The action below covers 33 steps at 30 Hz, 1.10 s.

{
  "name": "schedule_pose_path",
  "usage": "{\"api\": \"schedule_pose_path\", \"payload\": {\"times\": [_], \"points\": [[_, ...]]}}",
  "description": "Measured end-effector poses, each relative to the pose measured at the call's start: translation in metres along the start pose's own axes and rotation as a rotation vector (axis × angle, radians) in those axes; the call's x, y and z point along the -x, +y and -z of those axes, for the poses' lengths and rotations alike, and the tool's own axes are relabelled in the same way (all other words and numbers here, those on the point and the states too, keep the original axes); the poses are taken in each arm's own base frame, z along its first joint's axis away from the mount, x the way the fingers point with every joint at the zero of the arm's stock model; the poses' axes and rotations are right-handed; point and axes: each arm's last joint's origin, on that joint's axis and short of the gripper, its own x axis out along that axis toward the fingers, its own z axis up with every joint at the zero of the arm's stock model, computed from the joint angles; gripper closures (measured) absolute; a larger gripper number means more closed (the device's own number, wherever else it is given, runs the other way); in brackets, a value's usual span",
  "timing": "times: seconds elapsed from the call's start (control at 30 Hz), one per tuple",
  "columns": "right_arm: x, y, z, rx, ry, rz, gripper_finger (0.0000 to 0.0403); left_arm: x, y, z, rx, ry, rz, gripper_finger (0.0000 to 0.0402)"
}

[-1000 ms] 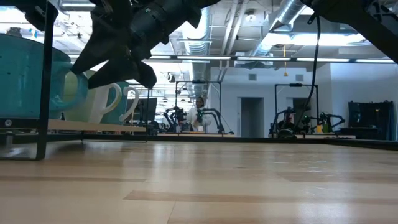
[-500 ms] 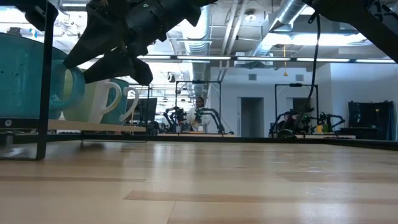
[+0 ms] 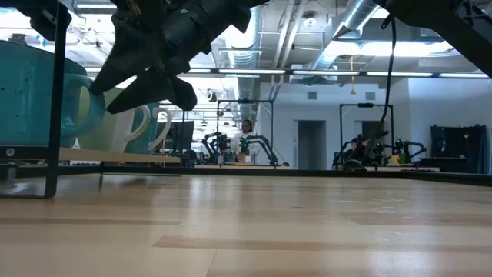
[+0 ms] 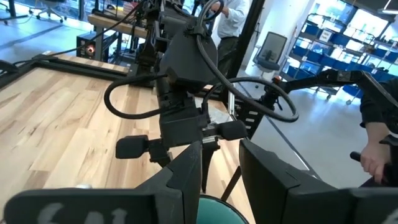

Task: Stack small to large cups/mugs on shelf
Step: Return to Home Position

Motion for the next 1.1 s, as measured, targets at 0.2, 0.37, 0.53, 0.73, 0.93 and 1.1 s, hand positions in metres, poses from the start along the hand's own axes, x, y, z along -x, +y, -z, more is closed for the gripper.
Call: {"api": "schedule_pose_path", "payload": {"times": [0.2, 0.37, 0.53, 0.73, 0.93, 1.1], "points": [[0.000, -0.002, 0.010, -0.053, 0.095, 0.027, 0.0221, 0.000, 0.000, 0.000, 0.000, 0.000, 0.000, 0.0304], [0.004, -0.012, 0.017, -0.139, 0.181, 0.079, 0.0221, 0.000, 0.000, 0.000, -0.015, 0.002, 0.000, 0.0304], [0.022, -0.030, 0.009, -0.169, 0.154, 0.149, 0.0221, 0.000, 0.000, 0.000, -0.032, 0.001, -0.001, 0.0304], [0.072, -0.028, -0.015, -0.074, 0.028, 0.224, 0.0221, 0.000, 0.001, 0.000, -0.034, -0.010, -0.037, 0.0304], [0.149, -0.011, -0.037, 0.105, -0.130, 0.327, 0.0221, 0.000, 0.002, -0.001, -0.034, -0.024, -0.074, 0.0304], [0.205, 0.005, -0.042, 0.235, -0.204, 0.340, 0.0221, 0.000, 0.001, -0.005, -0.042, -0.071, -0.061, 0.0304]]}}
